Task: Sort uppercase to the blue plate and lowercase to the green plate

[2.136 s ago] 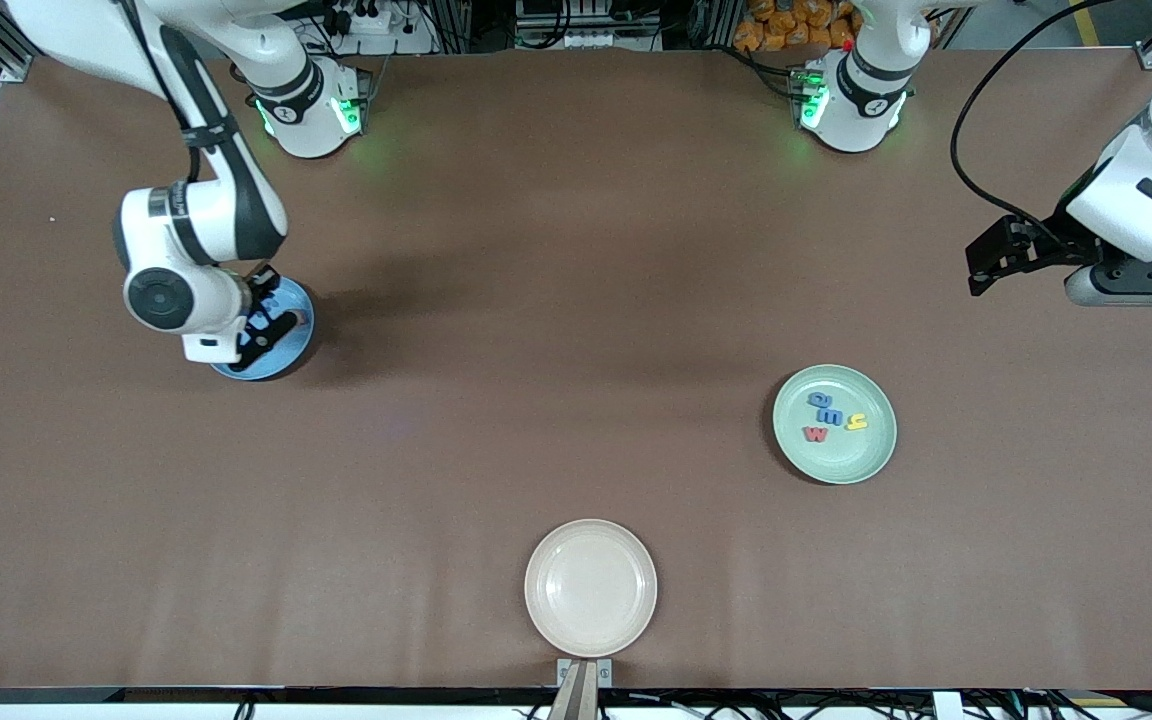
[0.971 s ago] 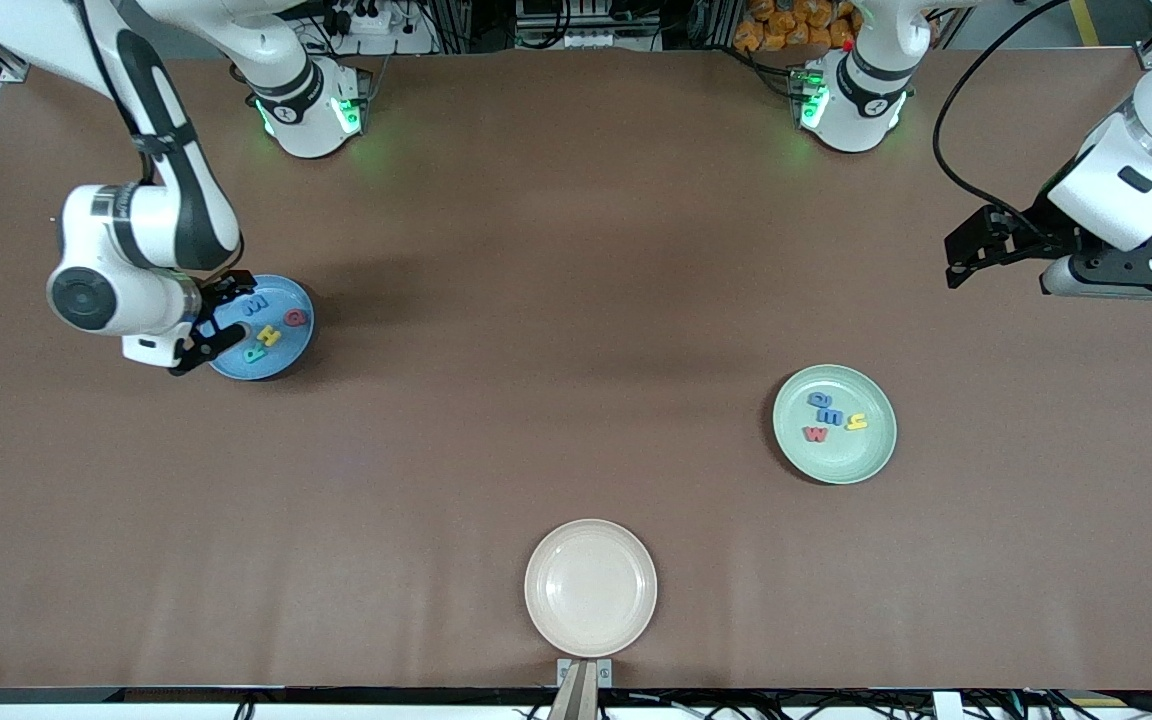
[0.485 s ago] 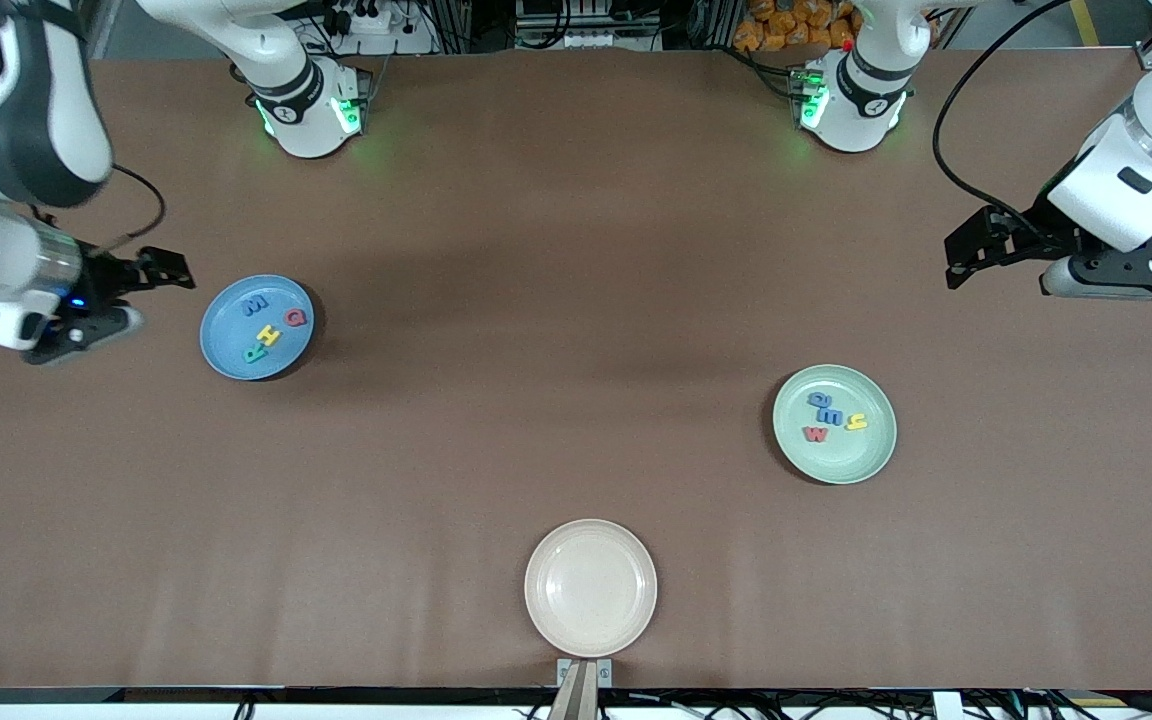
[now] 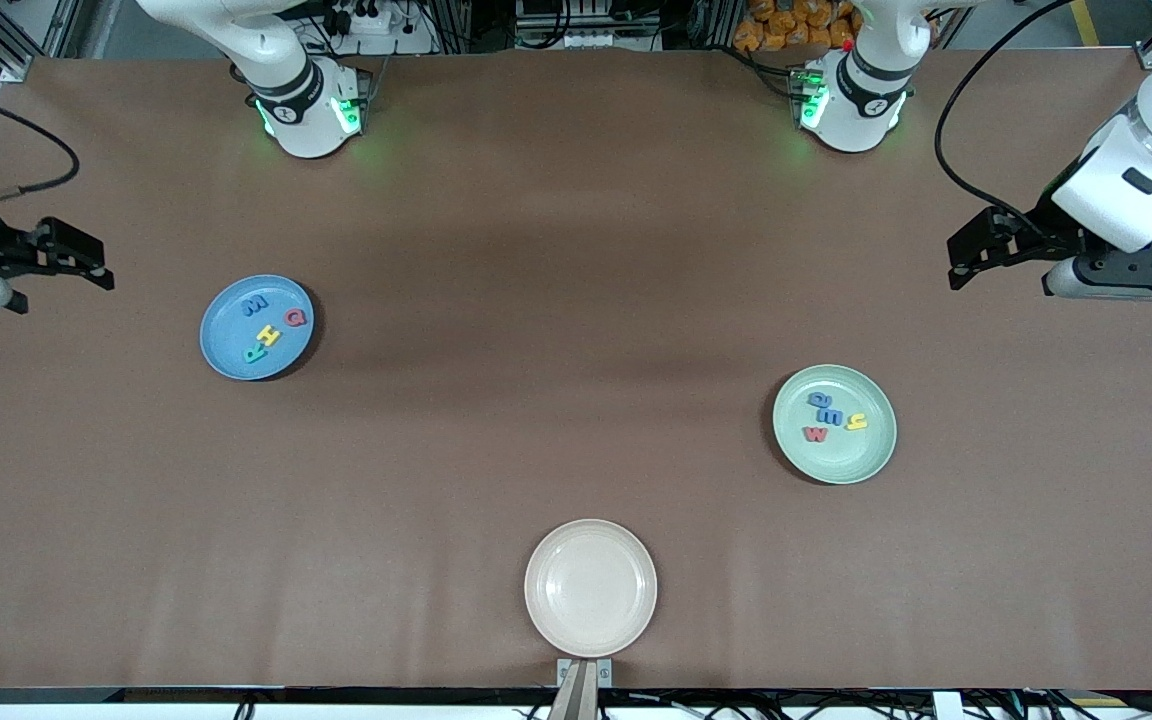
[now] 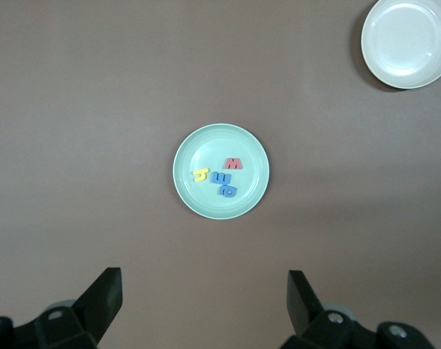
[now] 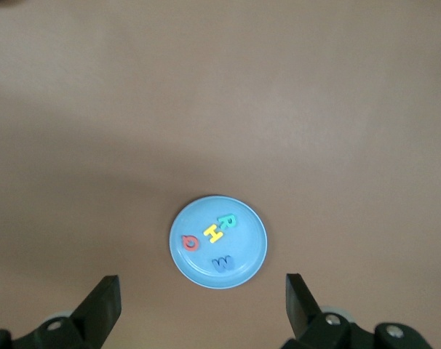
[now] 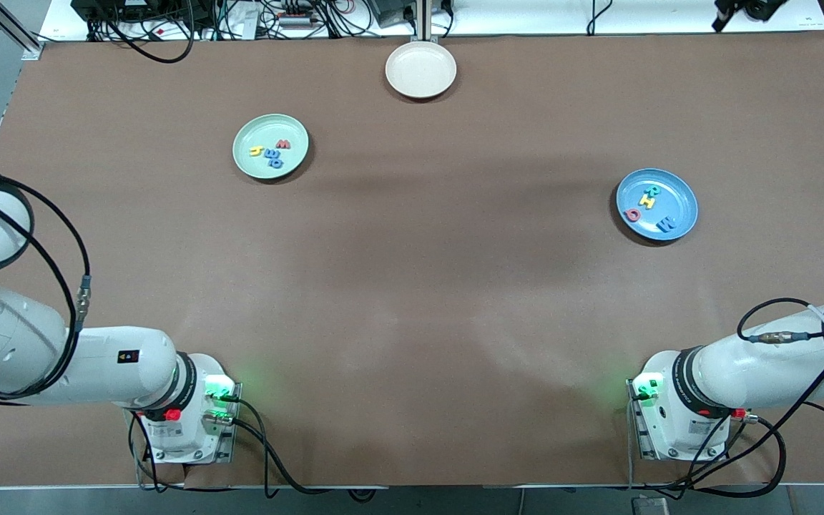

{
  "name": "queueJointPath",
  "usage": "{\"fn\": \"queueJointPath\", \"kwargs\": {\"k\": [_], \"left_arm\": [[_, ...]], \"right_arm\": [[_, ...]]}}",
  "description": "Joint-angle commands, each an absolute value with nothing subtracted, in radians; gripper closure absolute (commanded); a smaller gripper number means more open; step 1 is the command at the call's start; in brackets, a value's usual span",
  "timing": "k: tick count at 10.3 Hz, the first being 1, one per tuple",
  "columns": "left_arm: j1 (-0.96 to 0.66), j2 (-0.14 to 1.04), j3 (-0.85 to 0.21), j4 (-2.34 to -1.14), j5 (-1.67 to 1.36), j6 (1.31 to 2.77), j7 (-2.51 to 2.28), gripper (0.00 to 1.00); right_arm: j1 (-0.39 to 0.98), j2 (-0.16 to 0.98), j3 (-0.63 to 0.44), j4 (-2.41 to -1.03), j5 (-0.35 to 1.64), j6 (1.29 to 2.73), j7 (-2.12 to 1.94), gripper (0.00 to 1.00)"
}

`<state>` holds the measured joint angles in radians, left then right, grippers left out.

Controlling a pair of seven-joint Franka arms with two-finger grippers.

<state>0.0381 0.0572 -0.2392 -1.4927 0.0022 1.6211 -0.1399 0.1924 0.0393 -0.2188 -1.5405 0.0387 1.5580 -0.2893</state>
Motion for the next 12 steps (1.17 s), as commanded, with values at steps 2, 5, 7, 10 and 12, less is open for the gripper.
{"fn": "queueJointPath", "kwargs": {"k": [2,5,7,10,12], "left_arm": [[0.046,0.057,-0.241,-1.488,-0.008,1.628,-0.135,0.00],[0.046,0.055,-0.241,-1.488,-0.008,1.631,-0.132,0.00],[0.046,0.055,-0.241,-1.488,-0.006,1.631,-0.130,0.00],[0.048,0.055,-0.239,-1.488,-0.005,1.631,-0.129,0.00],[0.046,0.055,-0.239,-1.488,0.011,1.631,-0.124,0.00]], "right_arm": [[0.170,0.058,-0.195,-1.440,0.054,1.477,-0.184,0.00],[0.110,0.067,-0.184,-1.451,0.049,1.497,-0.193,0.00],[0.109,0.064,-0.163,-1.450,0.037,1.506,-0.187,0.00],[0.087,0.066,-0.161,-1.453,0.040,1.565,-0.192,0.00],[0.020,0.063,-0.094,-1.460,0.038,1.562,-0.189,0.00]]}}
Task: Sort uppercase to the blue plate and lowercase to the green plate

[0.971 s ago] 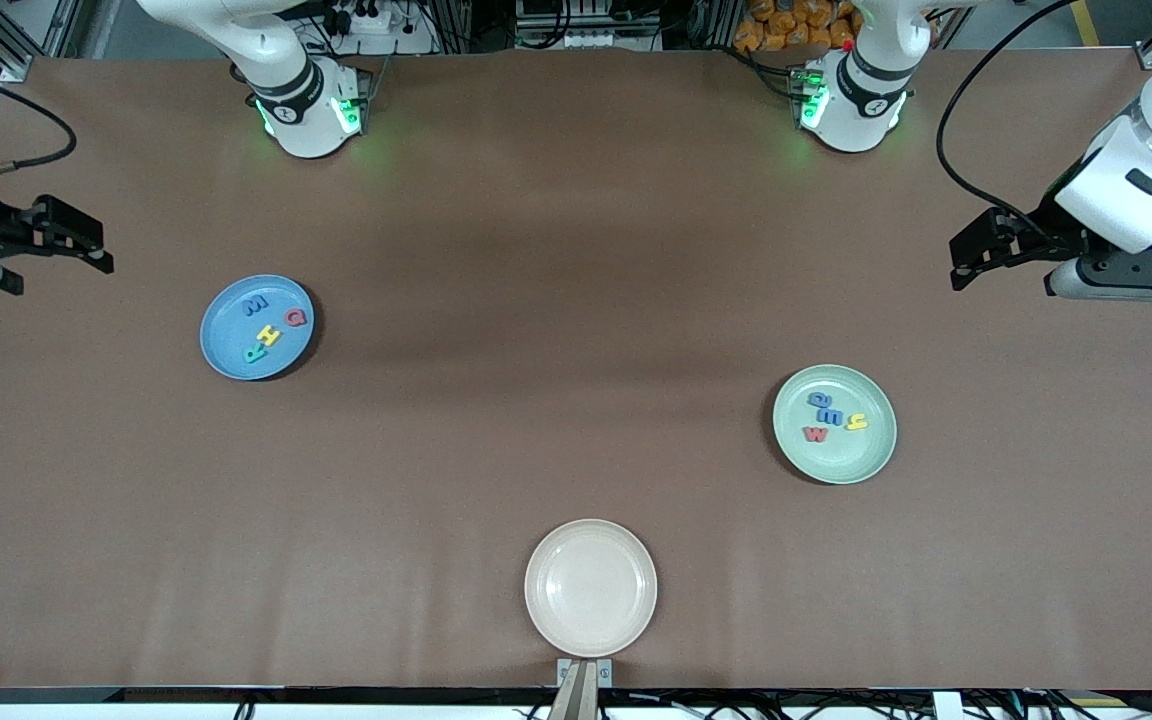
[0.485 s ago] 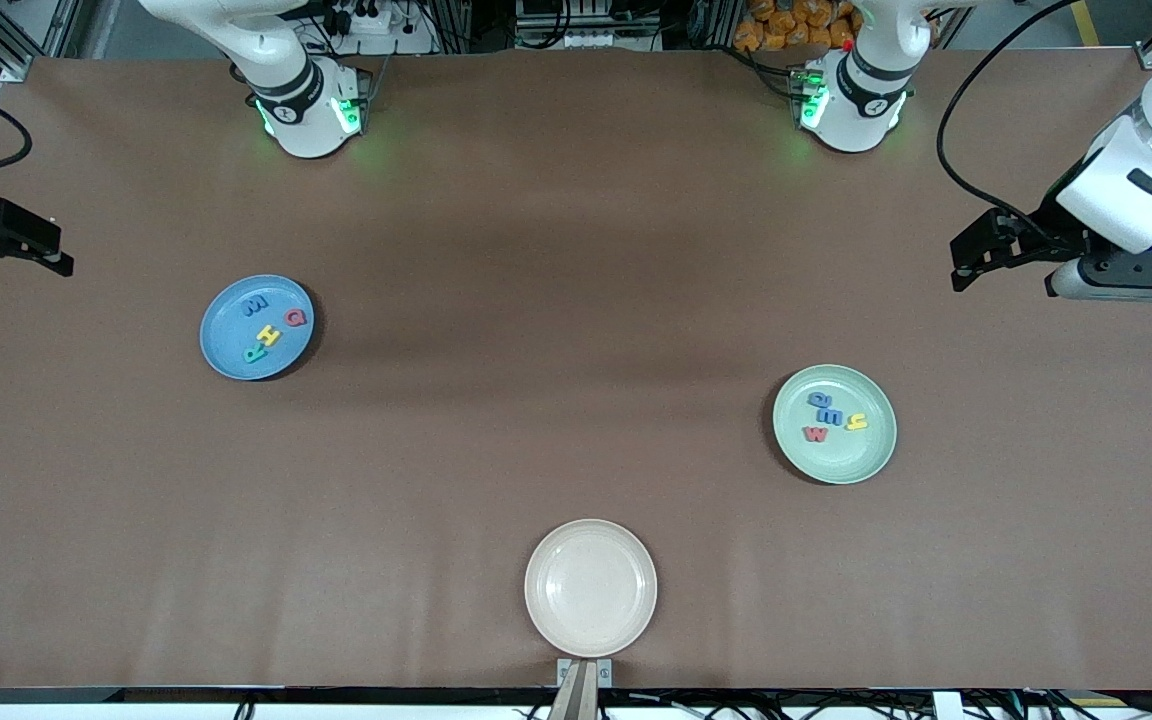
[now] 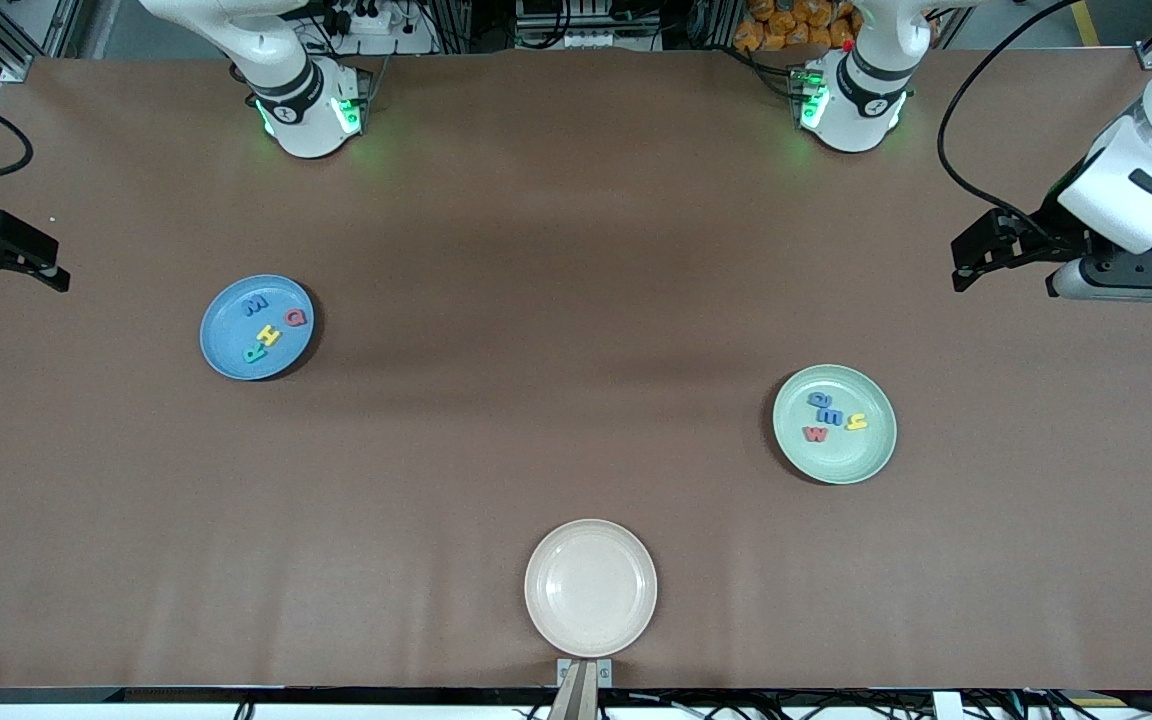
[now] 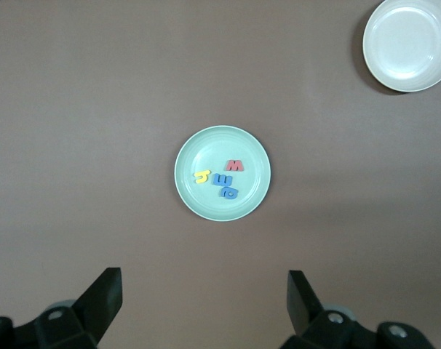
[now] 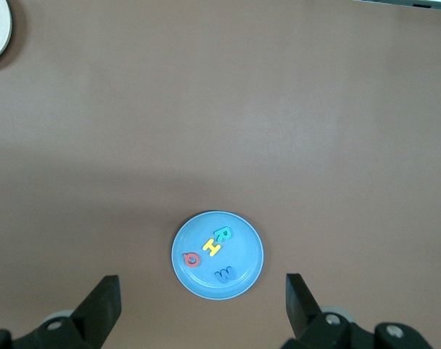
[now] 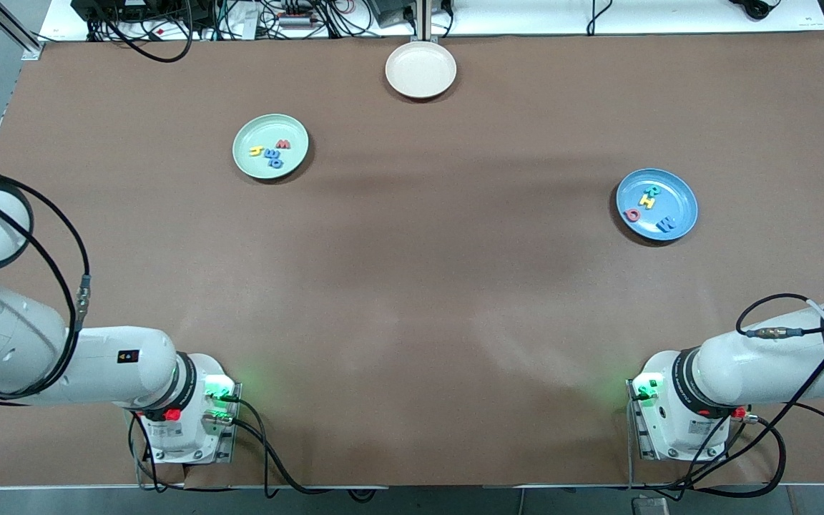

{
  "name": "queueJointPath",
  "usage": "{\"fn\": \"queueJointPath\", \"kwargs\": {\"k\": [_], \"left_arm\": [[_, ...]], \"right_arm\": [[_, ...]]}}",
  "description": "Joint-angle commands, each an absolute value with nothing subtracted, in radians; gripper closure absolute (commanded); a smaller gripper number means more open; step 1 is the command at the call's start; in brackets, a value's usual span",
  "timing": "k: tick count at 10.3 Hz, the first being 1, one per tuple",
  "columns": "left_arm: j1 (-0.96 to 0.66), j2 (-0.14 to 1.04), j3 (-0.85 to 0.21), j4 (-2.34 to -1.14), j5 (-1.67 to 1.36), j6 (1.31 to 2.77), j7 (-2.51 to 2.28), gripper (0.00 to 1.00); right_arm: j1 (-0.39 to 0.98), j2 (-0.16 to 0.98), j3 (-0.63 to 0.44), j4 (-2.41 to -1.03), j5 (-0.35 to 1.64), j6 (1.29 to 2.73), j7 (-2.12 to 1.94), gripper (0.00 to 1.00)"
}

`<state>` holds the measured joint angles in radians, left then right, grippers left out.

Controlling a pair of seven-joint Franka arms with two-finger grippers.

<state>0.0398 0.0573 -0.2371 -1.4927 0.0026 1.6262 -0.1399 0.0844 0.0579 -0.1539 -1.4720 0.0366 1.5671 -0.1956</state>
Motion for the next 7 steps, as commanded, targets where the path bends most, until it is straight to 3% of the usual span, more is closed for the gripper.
{"fn": "queueJointPath", "kwargs": {"k": [1,7], "left_arm": [[0.045,0.054,-0.242,-1.488,0.044,1.631,-0.117,0.00],[0.041,0.054,-0.244,-1.491,0.043,1.631,-0.117,0.00]], "right_arm": [[-0.020,0.063,-0.065,-1.469,0.038,1.562,-0.187,0.00],[-0.041,0.009,-0.035,-1.561,0.026,1.563,-0.137,0.00]]}}
